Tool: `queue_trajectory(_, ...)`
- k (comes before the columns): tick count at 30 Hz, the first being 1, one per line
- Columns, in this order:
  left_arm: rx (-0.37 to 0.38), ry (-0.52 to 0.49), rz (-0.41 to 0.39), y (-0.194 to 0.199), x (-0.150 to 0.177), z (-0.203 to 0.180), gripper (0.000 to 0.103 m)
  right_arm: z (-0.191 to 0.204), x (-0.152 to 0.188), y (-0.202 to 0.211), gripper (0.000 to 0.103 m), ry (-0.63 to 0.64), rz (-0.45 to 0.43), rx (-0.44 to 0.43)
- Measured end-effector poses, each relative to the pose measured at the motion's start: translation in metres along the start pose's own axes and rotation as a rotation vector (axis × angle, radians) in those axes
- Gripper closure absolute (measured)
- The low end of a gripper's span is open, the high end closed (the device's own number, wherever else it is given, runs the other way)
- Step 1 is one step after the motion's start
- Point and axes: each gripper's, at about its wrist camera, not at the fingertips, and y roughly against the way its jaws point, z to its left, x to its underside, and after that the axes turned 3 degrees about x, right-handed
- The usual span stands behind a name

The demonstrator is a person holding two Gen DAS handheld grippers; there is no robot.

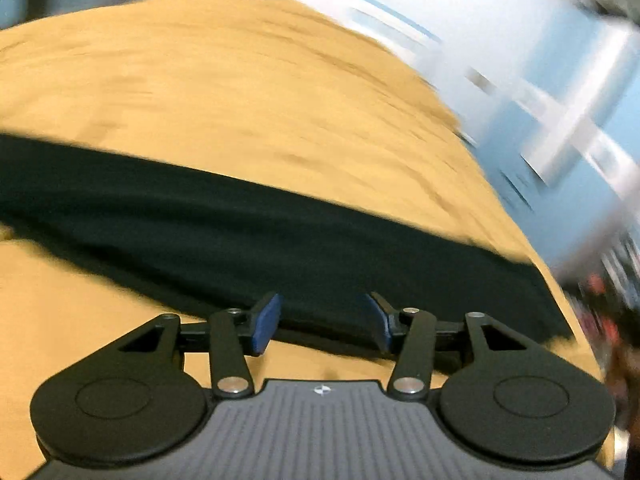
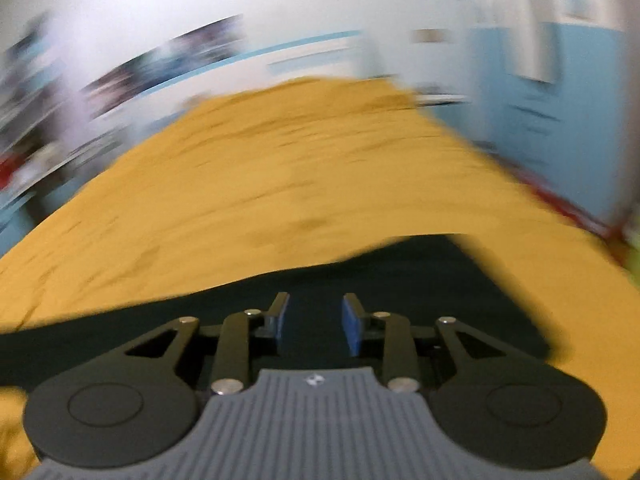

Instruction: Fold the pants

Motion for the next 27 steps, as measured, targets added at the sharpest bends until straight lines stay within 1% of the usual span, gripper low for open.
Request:
queue_trajectory(2,-0.079,0.128,-0.059,0.024,-0.014,0.050,0.044,0.054,0.006,-0.015,0.077,0.080,0.035,-0.128)
queue_trajectory(3,-0.121,0.186,-0.088,0.035,-0.019,0.073,0.044,0.080,0.012,-0.021,0.077,0.115,0.049,-0.172)
queue_trajectory(4,-0.164,0.246,-0.122,0.047,-0.024,0.098,0.044,0.105,0.015,-0.029,0.077,0.156,0.067,-0.208)
queue_trajectory(5,-0.191,0.283,-0.144,0.055,-0.027,0.117,0.044,0.130,0.019,-0.037,0.077,0.202,0.082,-0.231)
queue_trajectory(7,-0.224,0.363,-0.185,0.068,-0.034,0.154,0.044,0.182,0.025,-0.052,0.077,0.280,0.095,-0.268)
queue_trajectory(10,-0.239,0.469,-0.206,0.070,-0.042,0.197,0.044,0.247,0.029,-0.073,0.077,0.330,0.116,-0.335)
queue_trajectory(13,-0.209,0.569,-0.207,0.062,-0.045,0.226,0.044,0.307,0.037,-0.091,0.077,0.370,0.134,-0.381)
queue_trajectory(15,-0.191,0.634,-0.217,0.056,-0.042,0.238,0.044,0.336,0.046,-0.103,0.078,0.379,0.145,-0.399)
queue_trajectory(17,-0.172,0.664,-0.228,0.050,-0.040,0.245,0.044,0.353,0.052,-0.114,0.078,0.381,0.145,-0.385)
queue_trajectory(18,-0.169,0.665,-0.231,0.047,-0.040,0.248,0.044,0.360,0.059,-0.120,0.078,0.386,0.162,-0.360)
queue_trajectory(19,-0.167,0.661,-0.232,0.046,-0.040,0.248,0.044,0.364,0.068,-0.121,0.078,0.390,0.197,-0.337)
queue_trajectory(20,-0.162,0.658,-0.232,0.045,-0.040,0.248,0.044,0.368,0.079,-0.122,0.078,0.394,0.253,-0.316)
queue_trajectory(21,-0.157,0.656,-0.235,0.046,-0.039,0.250,0.044,0.371,0.091,-0.118,0.079,0.390,0.293,-0.311)
queue_trajectory(22,-0.149,0.657,-0.239,0.047,-0.038,0.251,0.044,0.371,0.101,-0.109,0.079,0.399,0.307,-0.324)
queue_trajectory(23,-0.137,0.660,-0.245,0.048,-0.035,0.252,0.044,0.373,0.109,-0.099,0.078,0.434,0.313,-0.325)
queue_trajectory(24,-0.127,0.665,-0.250,0.050,-0.032,0.250,0.044,0.373,0.111,-0.093,0.078,0.456,0.321,-0.325)
queue_trajectory(25,-0.117,0.672,-0.257,0.051,-0.029,0.252,0.044,0.371,0.110,-0.090,0.079,0.445,0.359,-0.341)
queue_trajectory(26,-0.109,0.679,-0.264,0.050,-0.028,0.254,0.044,0.368,0.105,-0.089,0.079,0.408,0.389,-0.361)
queue_trajectory(27,-0.100,0.688,-0.274,0.051,-0.027,0.255,0.044,0.363,0.098,-0.087,0.080,0.378,0.393,-0.378)
